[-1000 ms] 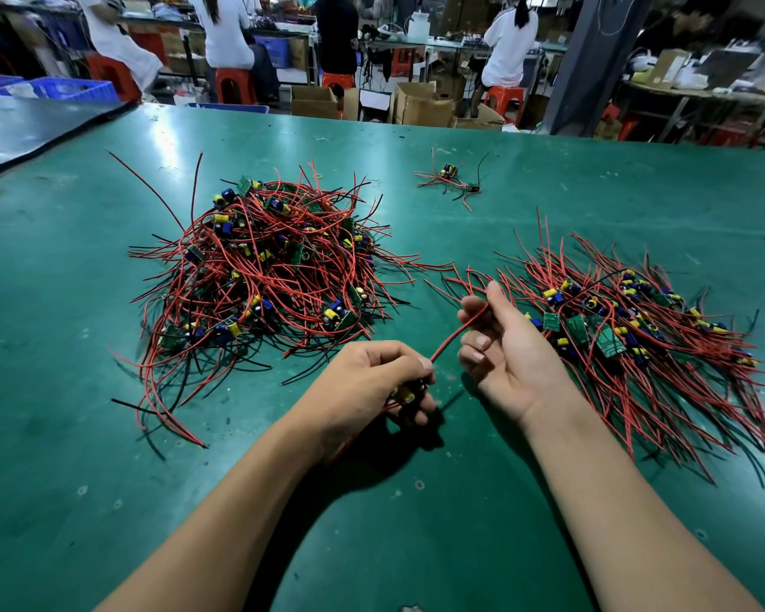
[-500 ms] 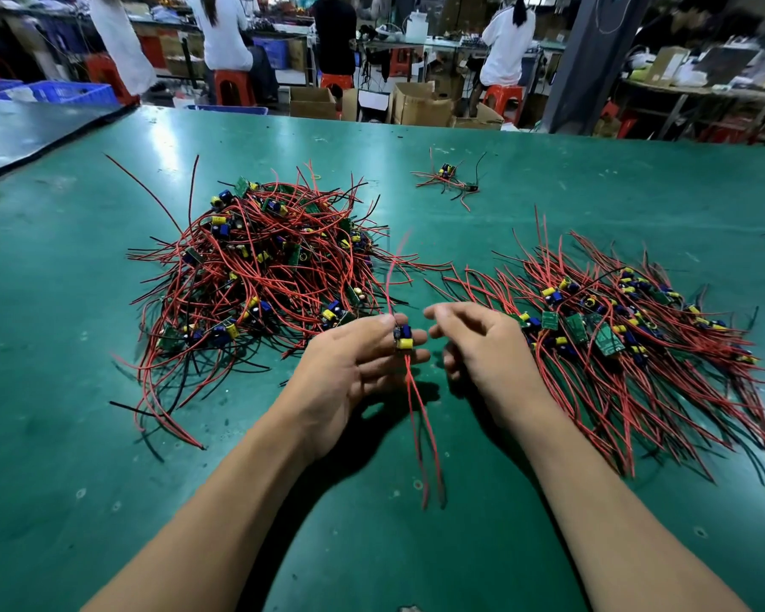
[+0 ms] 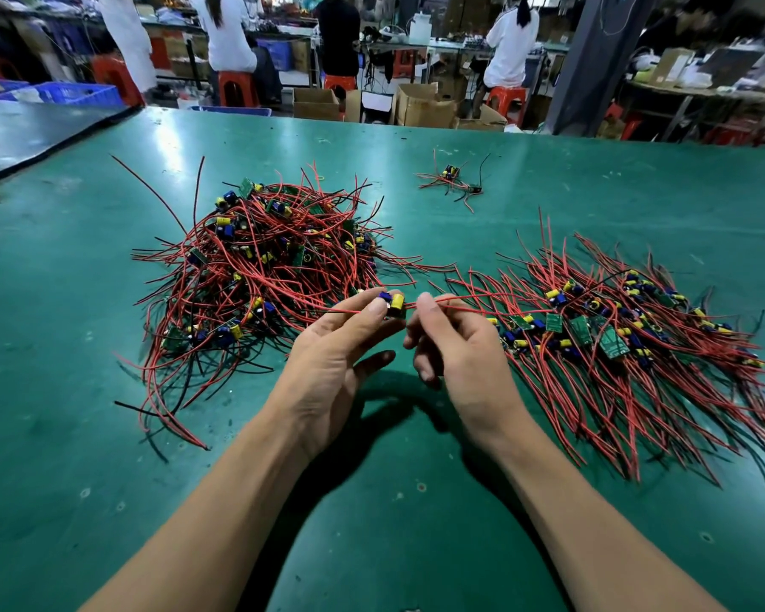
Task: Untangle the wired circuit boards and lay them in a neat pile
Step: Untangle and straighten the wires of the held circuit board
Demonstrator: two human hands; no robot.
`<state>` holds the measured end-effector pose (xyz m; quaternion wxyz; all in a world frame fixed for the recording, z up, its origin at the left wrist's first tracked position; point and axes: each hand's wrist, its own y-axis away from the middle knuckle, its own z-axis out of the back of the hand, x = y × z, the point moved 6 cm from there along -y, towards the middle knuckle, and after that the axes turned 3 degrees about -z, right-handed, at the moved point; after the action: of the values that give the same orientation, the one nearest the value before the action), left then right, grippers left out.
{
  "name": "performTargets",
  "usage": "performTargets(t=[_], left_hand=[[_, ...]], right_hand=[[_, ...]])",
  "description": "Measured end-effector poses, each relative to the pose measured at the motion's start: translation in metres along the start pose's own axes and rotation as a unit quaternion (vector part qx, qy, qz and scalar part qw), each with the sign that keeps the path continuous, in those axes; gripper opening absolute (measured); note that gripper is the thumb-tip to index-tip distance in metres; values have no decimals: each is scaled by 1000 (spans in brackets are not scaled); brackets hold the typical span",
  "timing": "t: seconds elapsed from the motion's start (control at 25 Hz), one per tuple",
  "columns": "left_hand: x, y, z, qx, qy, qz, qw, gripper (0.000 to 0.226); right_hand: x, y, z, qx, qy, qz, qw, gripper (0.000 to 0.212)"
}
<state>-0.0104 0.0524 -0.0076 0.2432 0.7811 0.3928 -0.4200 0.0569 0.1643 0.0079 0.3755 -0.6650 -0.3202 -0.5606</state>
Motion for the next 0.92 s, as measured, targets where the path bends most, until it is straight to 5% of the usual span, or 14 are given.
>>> performTargets(t=[0.12,0.24,0.32,0.44,0.76,0.92], left_hand=[[1,0,-5,44,18,1,999,38],[4,0,-9,75,7,23,997,29],[7,2,-9,67,0,65,996,14],[10,6,-14,87,-7,120,989,22],[16,5,-12,80,-48,101,990,13],[17,4,-10,72,-94,96,988,13]], right_hand=[[-2,0,-5,28,-195,-100,975,24],[-1,-2,0,73,-269,-163,946,24],[-1,-1,4,108,-245,-189,945,23],[-11,2,4,138,-141,-223,955,21],[-14,-5,16,77,-6,-172,982,8],[-12,-5,20,117,19,-170,978,15]])
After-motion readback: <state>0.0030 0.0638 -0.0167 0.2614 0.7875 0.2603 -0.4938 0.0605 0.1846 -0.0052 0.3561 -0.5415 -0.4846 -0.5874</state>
